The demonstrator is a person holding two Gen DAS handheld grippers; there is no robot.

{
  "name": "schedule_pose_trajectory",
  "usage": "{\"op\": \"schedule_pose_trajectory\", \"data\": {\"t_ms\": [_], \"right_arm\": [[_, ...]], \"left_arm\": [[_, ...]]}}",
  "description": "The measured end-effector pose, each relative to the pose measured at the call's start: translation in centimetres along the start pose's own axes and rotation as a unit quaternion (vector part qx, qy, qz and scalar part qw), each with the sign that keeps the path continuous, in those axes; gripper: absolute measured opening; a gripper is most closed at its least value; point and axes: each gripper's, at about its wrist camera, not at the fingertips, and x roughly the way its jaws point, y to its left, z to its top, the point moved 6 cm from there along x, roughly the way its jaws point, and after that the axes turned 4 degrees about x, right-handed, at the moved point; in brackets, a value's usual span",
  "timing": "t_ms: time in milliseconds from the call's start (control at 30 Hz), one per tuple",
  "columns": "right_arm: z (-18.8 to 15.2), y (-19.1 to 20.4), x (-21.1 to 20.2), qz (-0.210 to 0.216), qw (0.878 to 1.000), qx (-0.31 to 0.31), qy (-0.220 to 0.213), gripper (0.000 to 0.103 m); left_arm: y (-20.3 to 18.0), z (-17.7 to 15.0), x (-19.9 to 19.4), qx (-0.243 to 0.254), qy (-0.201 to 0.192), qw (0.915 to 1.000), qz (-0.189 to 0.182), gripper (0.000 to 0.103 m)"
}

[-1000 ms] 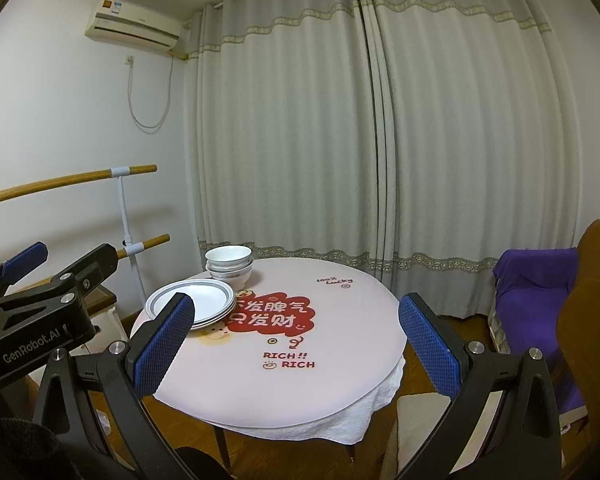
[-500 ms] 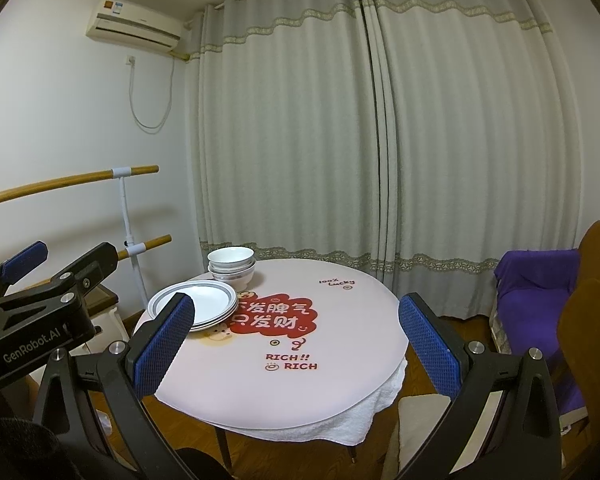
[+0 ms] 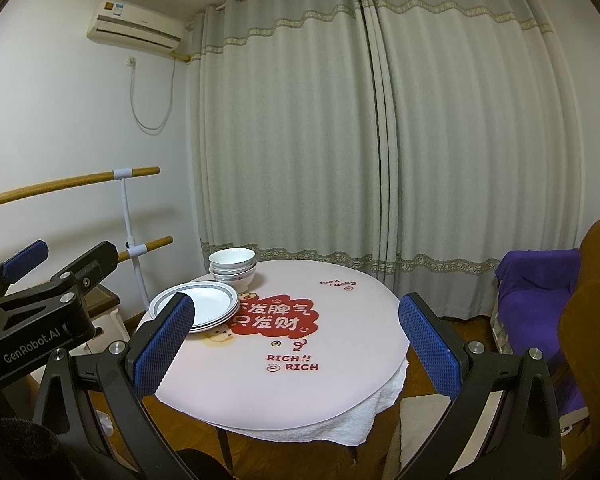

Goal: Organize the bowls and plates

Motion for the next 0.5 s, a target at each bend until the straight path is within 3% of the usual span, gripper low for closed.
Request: {"op": "schedule_pose_trajectory", "data": {"t_ms": [500], "right_arm": [[-0.09, 0.23, 0.17, 0.002, 1.0, 0.003, 0.002, 0.103]], "left_arm": [[-0.3, -0.15, 0.2, 0.004, -0.001, 1.0, 0.003, 0.102]]}}
